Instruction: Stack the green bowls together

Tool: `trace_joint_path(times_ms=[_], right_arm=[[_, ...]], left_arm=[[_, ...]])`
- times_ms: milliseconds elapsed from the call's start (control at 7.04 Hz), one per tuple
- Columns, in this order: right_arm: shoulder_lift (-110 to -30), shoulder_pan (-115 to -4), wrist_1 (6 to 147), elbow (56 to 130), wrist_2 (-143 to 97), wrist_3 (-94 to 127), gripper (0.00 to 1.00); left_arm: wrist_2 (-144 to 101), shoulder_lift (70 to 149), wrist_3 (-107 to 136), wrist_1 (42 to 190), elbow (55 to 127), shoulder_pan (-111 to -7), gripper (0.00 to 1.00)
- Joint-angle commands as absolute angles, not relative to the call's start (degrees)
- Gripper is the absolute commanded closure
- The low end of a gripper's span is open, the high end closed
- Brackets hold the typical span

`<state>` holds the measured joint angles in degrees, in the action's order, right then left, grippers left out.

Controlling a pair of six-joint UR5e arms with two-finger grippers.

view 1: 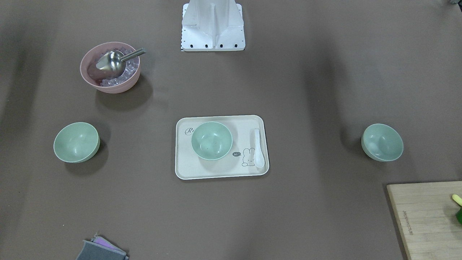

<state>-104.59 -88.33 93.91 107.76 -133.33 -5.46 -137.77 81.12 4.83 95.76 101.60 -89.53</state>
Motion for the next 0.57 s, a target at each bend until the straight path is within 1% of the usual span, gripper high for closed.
trace_joint_path(times_ms=[0, 284, 426], right_arm=[[-104.6, -88.3, 94.0, 107.8, -133.3, -5.5, 0.0], [-104.6, -88.3, 92.9, 108.6, -133.3, -5.5, 0.0], [-105.0, -88.3, 87.2, 109.3, -133.2, -5.6, 0.0]], left_arm=[[-137.5, 79.6, 4.8, 100.7, 101.3, -89.5, 0.02], [-137.2, 79.8, 4.8, 101.7, 101.2, -89.5, 0.02], [-137.1, 79.9, 4.8, 101.7, 101.2, -89.5, 0.02]])
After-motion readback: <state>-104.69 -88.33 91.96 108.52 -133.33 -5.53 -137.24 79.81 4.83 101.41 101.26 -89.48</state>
